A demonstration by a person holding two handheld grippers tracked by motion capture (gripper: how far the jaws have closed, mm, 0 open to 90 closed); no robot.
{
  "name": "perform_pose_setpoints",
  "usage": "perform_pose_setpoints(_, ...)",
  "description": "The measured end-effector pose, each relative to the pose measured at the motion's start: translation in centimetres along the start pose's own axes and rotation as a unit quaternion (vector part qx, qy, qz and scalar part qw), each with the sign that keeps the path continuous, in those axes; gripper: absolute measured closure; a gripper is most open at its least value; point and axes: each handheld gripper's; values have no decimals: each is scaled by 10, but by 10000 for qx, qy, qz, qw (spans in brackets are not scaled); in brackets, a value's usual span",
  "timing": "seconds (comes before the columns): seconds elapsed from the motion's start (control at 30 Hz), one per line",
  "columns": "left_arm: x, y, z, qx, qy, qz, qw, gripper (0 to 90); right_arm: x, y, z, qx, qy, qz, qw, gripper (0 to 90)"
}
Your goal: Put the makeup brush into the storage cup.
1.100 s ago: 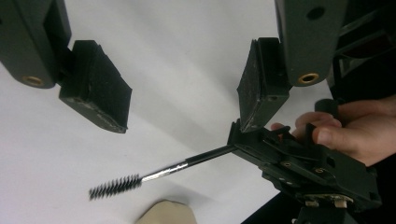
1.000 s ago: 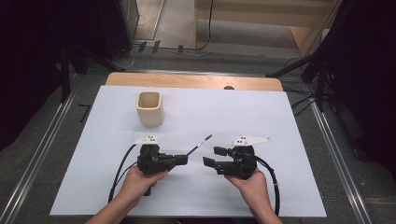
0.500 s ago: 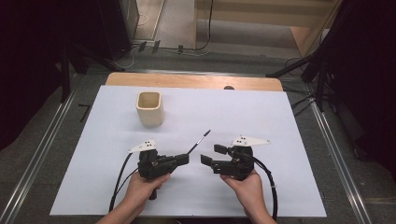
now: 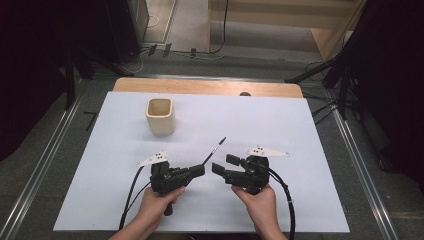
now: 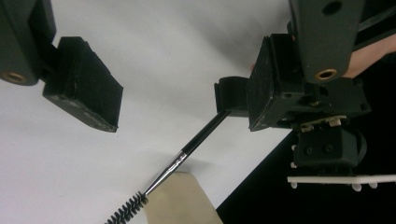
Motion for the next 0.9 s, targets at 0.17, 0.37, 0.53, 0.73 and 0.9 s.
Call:
perform_pose_setpoints(0.17, 4, -3, 3, 91, 3, -8, 10000, 849, -3, -1, 0, 132, -80, -14, 9999, 284)
perform_pose_setpoints(0.37, 5, -8, 7, 154, 140, 75, 9998, 850, -5, -7, 1, 208, -157, -6, 9997, 291)
perform_pose_setpoints(0.53, 6, -12, 10, 192, 207, 146, 9995, 850, -4, -10, 0, 276, -277, 8, 9992, 296)
perform_pose_setpoints(0.73, 4, -14, 10, 377, 306, 205, 9986, 849, -2, -14, -2, 329, -439, -17, 9985, 298)
perform_pose_setpoints(0.9, 4, -14, 10, 419, 327, 239, 9983, 850, -2, -17, -2, 320, -486, -29, 9983, 310)
Point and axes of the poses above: each handheld gripper's, and its own axes: y roughly backward along the jaws, z roughly out of its underside, x roughly to its right, and after that the axes turned 12 degrees about -y, right-handed
